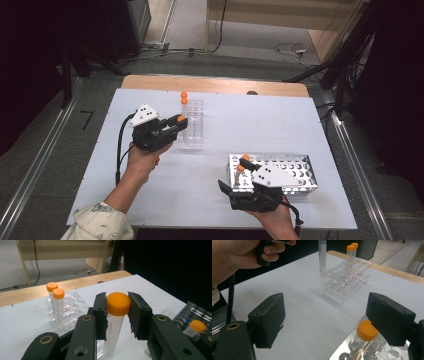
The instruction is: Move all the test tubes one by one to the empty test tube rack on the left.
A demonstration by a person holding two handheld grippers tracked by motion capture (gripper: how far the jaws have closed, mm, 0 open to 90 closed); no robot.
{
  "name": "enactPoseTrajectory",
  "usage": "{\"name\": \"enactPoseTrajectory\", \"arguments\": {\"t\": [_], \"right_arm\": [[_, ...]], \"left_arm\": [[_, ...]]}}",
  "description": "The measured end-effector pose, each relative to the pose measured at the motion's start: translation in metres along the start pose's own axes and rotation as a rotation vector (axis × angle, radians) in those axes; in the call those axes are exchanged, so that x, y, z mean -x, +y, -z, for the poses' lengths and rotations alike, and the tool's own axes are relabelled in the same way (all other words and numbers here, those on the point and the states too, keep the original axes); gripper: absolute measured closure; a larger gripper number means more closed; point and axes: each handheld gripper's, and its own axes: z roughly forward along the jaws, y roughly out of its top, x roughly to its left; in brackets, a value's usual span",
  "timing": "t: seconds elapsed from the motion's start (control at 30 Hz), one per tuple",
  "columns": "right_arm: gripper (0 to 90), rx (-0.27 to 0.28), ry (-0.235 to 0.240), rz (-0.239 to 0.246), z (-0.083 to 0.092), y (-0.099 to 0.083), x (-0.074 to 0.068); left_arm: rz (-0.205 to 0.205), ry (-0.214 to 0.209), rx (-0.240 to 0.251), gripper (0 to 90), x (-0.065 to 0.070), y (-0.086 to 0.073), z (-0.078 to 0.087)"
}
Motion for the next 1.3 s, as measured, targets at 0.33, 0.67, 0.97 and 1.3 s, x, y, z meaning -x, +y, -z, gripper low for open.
{"name": "enactPoseTrajectory", "arguments": {"t": [0.33,0.67,0.97,1.3], "right_arm": [[14.7,0.003,-0.047,-0.031,0.015,-0.009,0.016],[15.1,0.000,-0.092,-0.063,0.019,-0.019,0.032],[15.2,-0.005,-0.091,-0.067,0.017,-0.021,0.034],[16.7,-0.017,-0.087,-0.071,0.016,-0.022,0.034]], "left_arm": [[0.006,0.084,0.034,70.4,-0.013,0.013,-0.018],[0.020,0.213,0.064,70.4,-0.033,0.025,-0.051],[0.022,0.245,0.040,70.4,-0.042,0.020,-0.073],[-0.025,0.289,-0.009,70.2,-0.037,0.005,-0.090]]}}
